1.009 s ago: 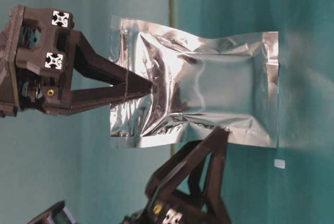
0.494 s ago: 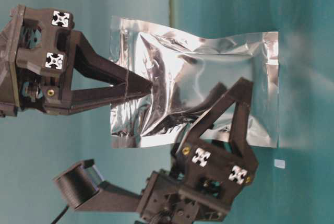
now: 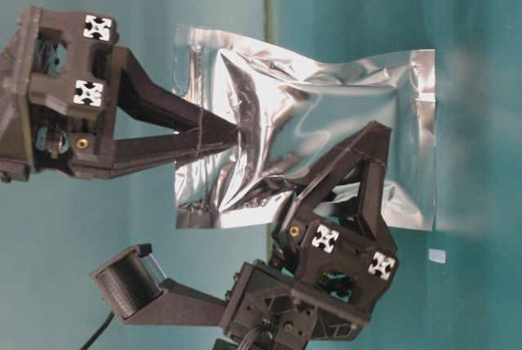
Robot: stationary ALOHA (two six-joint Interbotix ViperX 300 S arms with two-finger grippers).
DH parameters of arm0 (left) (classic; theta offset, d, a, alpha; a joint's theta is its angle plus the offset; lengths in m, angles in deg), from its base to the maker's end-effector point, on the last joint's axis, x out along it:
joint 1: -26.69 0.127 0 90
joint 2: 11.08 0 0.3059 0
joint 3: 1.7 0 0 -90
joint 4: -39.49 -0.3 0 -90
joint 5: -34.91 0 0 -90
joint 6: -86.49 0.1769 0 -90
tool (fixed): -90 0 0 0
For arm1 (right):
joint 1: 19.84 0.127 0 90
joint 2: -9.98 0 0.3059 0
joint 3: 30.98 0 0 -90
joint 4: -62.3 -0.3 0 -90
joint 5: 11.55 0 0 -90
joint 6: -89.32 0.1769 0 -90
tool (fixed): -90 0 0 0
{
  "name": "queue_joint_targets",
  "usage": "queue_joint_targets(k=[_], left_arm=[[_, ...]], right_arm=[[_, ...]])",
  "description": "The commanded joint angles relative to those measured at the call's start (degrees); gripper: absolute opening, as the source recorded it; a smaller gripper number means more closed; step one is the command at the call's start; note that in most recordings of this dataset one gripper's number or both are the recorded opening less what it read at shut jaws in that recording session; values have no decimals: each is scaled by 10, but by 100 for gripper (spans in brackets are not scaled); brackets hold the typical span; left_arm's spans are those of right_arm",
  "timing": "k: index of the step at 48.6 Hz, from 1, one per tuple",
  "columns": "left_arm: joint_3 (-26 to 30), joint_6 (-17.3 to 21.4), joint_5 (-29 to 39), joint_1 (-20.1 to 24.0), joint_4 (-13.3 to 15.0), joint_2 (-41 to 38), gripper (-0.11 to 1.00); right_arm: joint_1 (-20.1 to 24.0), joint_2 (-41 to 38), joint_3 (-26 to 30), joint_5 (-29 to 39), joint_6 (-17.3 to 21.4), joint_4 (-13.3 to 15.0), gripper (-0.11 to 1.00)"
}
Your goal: Hand over the silver zip bag and make it stand upright.
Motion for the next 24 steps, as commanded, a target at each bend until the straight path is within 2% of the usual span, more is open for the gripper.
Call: queue_joint_targets(k=[1,24], left_arm=[[6,6,13,-4,-1,3,29],[8,17,29,-6,-1,2,29]], right_arm=[[4,4,2,-3,1,-2,3],[4,4,0,-1,0,-4,3]])
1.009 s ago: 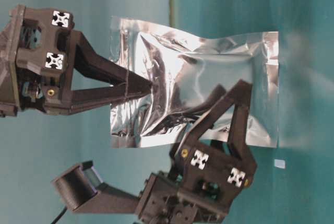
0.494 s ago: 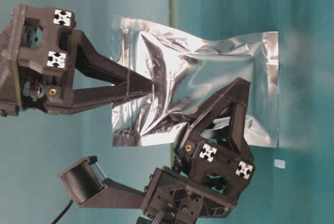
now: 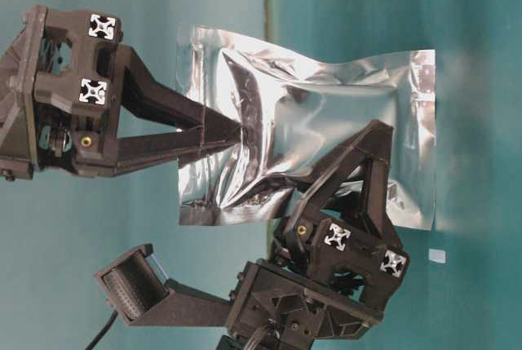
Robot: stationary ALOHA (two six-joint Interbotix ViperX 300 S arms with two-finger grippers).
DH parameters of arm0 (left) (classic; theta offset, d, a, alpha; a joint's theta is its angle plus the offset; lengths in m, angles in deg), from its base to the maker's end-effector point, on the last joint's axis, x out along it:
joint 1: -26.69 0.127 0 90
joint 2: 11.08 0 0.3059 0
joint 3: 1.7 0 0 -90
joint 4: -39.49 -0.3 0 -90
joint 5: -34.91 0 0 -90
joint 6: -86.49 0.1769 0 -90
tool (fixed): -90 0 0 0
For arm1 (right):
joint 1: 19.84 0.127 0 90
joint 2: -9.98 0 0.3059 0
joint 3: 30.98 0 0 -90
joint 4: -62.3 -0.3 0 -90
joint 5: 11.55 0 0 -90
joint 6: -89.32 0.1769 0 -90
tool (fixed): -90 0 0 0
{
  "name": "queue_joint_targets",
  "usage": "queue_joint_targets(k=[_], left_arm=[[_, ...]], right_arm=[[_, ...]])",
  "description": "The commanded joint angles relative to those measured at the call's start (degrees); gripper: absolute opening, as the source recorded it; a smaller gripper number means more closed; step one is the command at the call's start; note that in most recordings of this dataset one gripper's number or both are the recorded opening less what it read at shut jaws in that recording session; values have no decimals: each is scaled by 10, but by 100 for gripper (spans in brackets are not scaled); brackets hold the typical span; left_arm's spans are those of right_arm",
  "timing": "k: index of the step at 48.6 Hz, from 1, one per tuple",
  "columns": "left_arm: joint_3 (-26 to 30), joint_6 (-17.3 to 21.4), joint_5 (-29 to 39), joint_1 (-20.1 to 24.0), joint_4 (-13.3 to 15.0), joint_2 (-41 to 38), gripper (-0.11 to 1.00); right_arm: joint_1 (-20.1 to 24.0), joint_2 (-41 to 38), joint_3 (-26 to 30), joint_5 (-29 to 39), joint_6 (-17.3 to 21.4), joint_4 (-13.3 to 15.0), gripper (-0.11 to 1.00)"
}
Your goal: Hand over the silver zip bag and make it stand upright.
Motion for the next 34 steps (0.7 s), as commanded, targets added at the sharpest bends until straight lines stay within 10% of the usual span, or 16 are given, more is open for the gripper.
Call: queue_joint_targets(k=[1,12,28,34], left_arm=[[5,1,1,-4,-1,2,29],[7,16,1,-5,-1,2,29],[4,24,1,-8,-1,2,29],[4,24,7,-7,-1,1,29]], right_arm=[[3,3,2,-1,1,-3,3],[3,4,2,2,-1,-5,4],[3,6,2,25,-11,-2,84],[4,7,2,15,0,-2,89]])
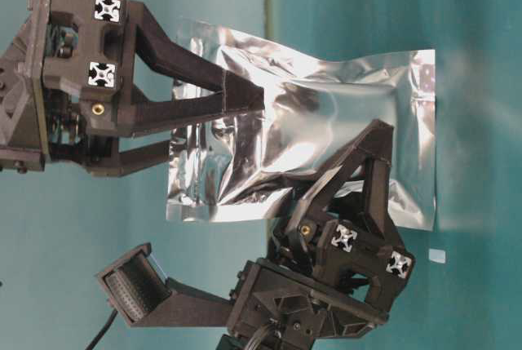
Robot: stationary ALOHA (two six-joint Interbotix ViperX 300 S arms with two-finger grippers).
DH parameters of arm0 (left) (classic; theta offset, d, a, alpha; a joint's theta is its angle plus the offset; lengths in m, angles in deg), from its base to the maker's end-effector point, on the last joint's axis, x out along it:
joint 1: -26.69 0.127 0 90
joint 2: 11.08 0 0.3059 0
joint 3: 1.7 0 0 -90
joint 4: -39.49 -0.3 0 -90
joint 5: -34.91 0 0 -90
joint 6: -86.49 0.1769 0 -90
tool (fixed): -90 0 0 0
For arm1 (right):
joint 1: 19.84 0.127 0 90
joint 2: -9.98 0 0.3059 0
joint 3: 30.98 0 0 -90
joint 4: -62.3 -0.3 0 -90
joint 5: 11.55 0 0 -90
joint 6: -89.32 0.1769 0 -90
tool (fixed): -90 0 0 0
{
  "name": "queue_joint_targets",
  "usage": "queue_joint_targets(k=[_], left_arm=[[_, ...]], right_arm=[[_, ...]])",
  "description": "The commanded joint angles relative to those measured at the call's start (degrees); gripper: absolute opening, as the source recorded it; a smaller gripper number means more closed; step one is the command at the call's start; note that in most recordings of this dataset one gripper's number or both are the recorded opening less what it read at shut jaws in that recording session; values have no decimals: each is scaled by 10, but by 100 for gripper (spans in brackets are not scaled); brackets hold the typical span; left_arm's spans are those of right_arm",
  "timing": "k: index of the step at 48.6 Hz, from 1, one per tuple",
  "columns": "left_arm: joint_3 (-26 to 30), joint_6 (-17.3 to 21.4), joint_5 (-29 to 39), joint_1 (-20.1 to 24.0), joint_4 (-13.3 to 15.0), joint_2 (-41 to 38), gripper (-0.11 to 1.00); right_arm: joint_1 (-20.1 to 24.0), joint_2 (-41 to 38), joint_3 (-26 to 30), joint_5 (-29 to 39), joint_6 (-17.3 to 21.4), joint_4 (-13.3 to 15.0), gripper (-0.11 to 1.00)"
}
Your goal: Hand over the silver zip bag and make it stand upright.
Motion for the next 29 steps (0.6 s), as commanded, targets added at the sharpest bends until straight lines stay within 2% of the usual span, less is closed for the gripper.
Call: queue_joint_targets(k=[1,9,18,29], left_arm=[[4,2,4,-5,-1,3,29],[4,2,6,-5,-1,3,29],[4,2,6,-4,-1,3,29],[3,2,6,-4,-1,3,29]], right_arm=[[4,10,4,-9,6,1,88],[8,18,9,-32,14,1,88],[5,47,2,-56,48,1,88],[4,91,-41,-81,57,2,88]])
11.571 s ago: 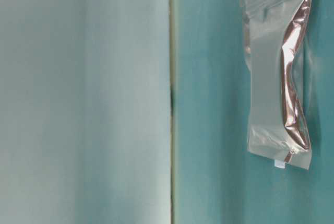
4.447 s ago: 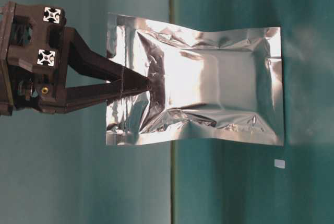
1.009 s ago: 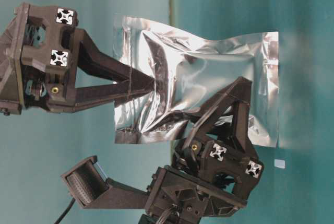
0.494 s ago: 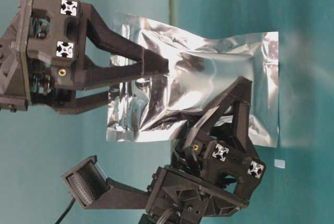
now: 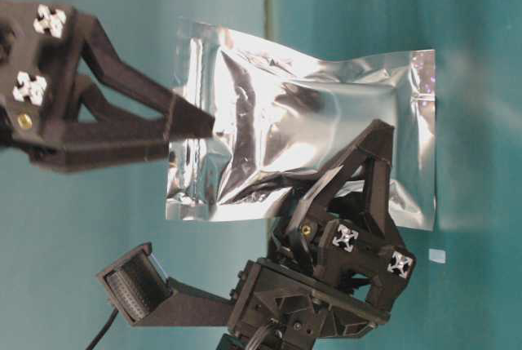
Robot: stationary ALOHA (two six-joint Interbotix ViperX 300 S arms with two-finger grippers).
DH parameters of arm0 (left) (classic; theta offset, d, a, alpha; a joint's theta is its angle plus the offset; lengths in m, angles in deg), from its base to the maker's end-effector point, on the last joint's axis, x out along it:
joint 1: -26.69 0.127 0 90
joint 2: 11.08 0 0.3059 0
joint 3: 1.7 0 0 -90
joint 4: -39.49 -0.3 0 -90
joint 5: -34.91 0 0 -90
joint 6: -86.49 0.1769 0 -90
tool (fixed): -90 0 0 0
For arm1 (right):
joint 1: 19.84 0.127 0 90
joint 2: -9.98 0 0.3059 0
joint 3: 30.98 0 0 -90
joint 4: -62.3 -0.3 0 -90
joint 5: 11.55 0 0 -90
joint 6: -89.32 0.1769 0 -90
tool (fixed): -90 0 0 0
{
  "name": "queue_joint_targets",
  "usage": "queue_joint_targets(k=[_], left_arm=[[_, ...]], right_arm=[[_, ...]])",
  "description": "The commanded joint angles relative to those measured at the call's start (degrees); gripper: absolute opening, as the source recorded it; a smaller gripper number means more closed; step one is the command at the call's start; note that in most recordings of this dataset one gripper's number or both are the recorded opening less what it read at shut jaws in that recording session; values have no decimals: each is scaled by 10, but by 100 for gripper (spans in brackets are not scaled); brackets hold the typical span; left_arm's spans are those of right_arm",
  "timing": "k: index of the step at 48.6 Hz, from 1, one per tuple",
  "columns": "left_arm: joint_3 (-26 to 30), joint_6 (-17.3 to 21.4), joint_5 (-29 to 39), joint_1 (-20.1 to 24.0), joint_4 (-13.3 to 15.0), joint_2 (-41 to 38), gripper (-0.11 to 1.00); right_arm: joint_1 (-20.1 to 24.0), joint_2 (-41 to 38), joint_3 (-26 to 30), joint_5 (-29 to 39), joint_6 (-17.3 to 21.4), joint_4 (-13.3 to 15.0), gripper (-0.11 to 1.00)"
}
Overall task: Hand over the silver zip bag and make it stand upright.
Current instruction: 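Open the right gripper and pull it back to the right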
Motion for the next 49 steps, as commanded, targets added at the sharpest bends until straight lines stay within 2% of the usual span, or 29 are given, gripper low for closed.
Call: queue_joint_targets(k=[1,15,29,49], left_arm=[[3,1,1,-5,-2,3,29],[3,1,1,-5,-2,3,29],[1,3,1,-5,-2,3,29],[0,10,1,-5,-2,4,29]], right_arm=[[0,33,-11,-18,9,1,88],[-1,103,-72,-115,33,0,88],[0,155,-137,-154,57,1,88],[0,237,-234,-243,89,1,88]])
